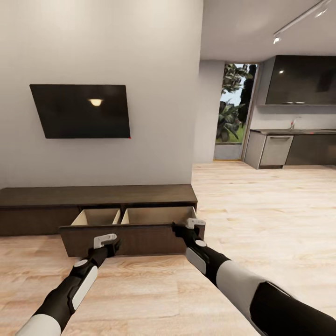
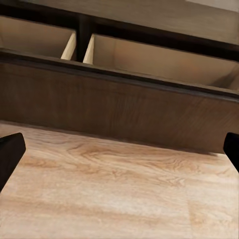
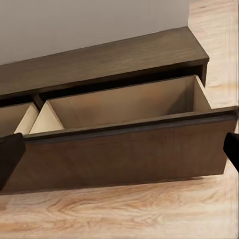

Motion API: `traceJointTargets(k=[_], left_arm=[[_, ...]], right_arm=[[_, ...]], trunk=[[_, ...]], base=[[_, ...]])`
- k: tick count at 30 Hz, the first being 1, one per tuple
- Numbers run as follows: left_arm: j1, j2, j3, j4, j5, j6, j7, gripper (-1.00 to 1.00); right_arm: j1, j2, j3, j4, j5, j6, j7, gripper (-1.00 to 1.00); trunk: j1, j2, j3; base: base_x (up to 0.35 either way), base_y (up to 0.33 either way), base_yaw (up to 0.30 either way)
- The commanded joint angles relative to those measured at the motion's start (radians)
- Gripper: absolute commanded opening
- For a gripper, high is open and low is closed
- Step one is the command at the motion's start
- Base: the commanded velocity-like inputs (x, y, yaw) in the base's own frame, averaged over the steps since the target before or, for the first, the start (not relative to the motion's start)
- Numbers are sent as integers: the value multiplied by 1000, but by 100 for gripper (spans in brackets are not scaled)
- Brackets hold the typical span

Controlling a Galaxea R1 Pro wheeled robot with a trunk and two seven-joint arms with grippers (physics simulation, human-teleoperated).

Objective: Place each of the two pumpkins and all three candles from the living room inside a cabinet in the living room (use any cabinet), then make sure every cabinet is closed, and position the cauldron so it is next to a table in the living room.

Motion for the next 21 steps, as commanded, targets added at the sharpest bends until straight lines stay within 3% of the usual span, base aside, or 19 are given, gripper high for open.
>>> traceJointTargets(k=[1,7,18,21], left_arm=[[0,2,-6,-2,10,1,9,100],[1,2,-7,1,8,-7,8,100],[1,3,-8,2,7,-11,8,100],[1,1,-8,2,7,-14,10,100]], right_arm=[[-1,0,9,4,-8,-11,-5,100],[-1,3,11,37,-7,-43,-5,100],[-1,4,12,57,40,-69,-5,100],[-1,4,12,58,48,-68,-5,100]], trunk=[[4,-8,-4],[27,-50,-23],[27,-50,-23],[38,-71,-32]], base=[[0,0,0],[0,0,0],[0,0,0],[0,0,0]])
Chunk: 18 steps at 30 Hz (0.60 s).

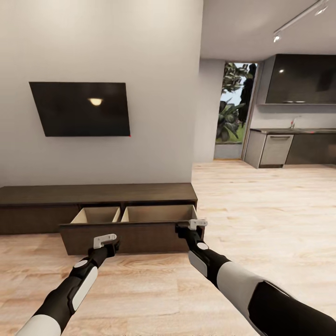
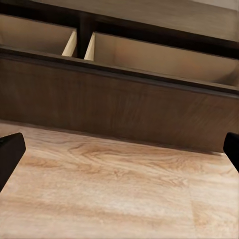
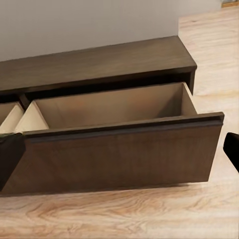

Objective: Place each of the two pumpkins and all three candles from the living room inside a cabinet in the living room (use any cabinet), then make sure every cabinet is closed, and position the cauldron so it is next to a table in the living room.

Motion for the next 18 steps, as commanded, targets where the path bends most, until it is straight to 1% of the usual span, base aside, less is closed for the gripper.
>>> traceJointTargets(k=[1,6,15,16,18], left_arm=[[-1,1,-6,-2,10,3,10,100],[-1,5,-5,-2,10,3,10,100],[-1,5,-6,-1,6,3,11,100],[-1,5,-6,-1,6,3,11,100],[-1,5,-6,-1,6,3,11,100]], right_arm=[[-1,0,9,0,-3,-4,-5,100],[-1,-3,8,1,9,-6,-5,100],[-1,-3,9,2,10,-20,-7,100],[1,-2,9,2,14,-26,-7,100],[15,-3,14,2,42,-46,-7,100]], trunk=[[4,-8,-4],[23,-43,-20],[57,-106,-48],[61,-113,-51],[69,-127,-58]], base=[[0,0,0],[0,0,0],[0,0,0],[0,0,0],[0,0,0]])
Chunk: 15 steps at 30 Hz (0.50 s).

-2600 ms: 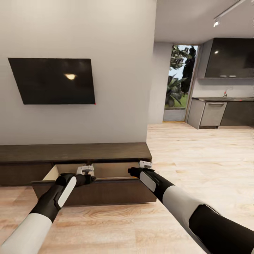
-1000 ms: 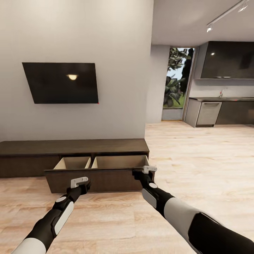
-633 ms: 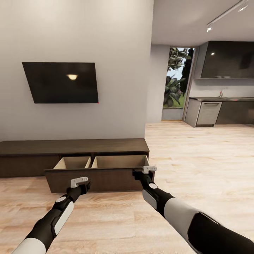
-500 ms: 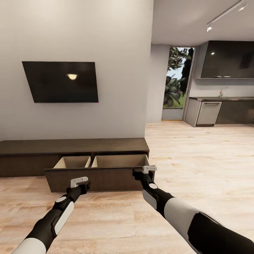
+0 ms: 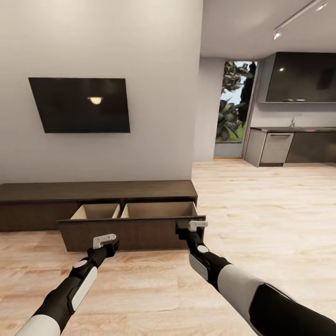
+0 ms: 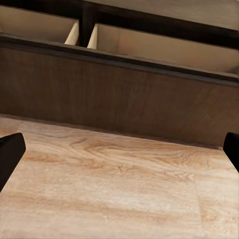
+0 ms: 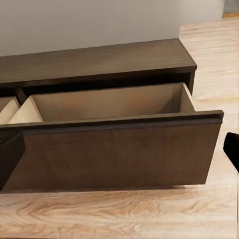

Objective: Place each of the two pumpkins and all three candles from the living room inside a cabinet in the living room (use any cabinet), then make sure every cabinet is closed, and position the cauldron so it is next to a table in the living room.

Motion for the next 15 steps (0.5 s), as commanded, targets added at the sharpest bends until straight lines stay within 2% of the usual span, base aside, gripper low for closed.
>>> traceJointTargets(k=[1,3,6,15], left_arm=[[-1,1,-6,-2,10,3,10,100],[-1,0,-6,-2,10,3,10,100],[-1,-2,-7,-2,10,2,10,100],[-1,-1,-6,-2,10,3,9,100]], right_arm=[[6,-1,11,0,15,-13,-8,100],[13,-1,14,0,49,-20,-13,100],[30,0,16,0,73,-27,-15,100],[49,-5,18,0,84,-34,-16,100]], trunk=[[4,-8,-4],[11,-22,-11],[23,-43,-20],[57,-106,-48]], base=[[0,0,0],[0,0,0],[0,0,0],[0,0,0]])
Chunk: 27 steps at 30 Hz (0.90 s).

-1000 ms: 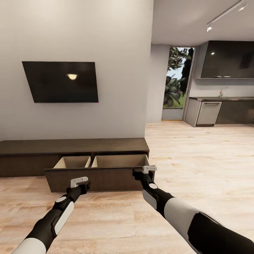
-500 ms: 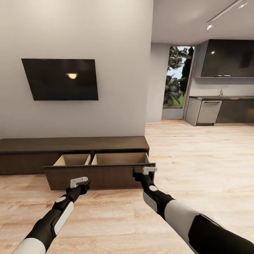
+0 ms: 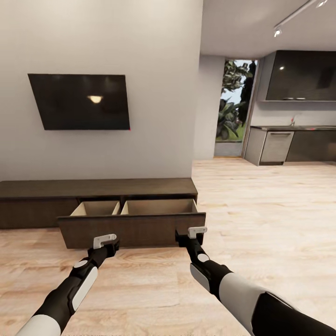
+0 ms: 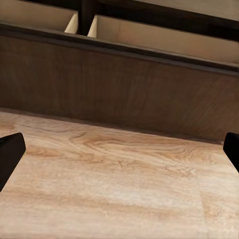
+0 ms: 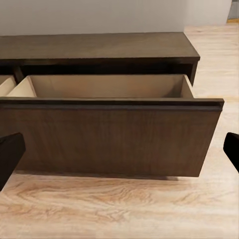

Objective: Place each of the two pumpkins and all three candles from the living room inside a cabinet in the living room (use any cabinet), then make sure every cabinet is closed, and position the cauldron so it is next to a table in the living room.

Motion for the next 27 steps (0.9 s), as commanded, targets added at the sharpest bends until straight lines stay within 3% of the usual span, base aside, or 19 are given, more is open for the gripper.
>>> traceJointTargets(k=[1,10,27], left_arm=[[-1,1,-6,-2,10,3,9,100],[-1,-7,-19,-2,15,3,9,100],[-1,-9,-28,-3,15,2,12,100]], right_arm=[[-1,0,9,0,-7,-1,-6,100],[-1,2,-1,-3,-26,-4,-1,100],[7,3,1,-1,-24,-5,4,100]], trunk=[[4,-8,-4],[38,-71,-32],[103,-190,-86]], base=[[0,0,0],[0,0,0],[0,0,0]])
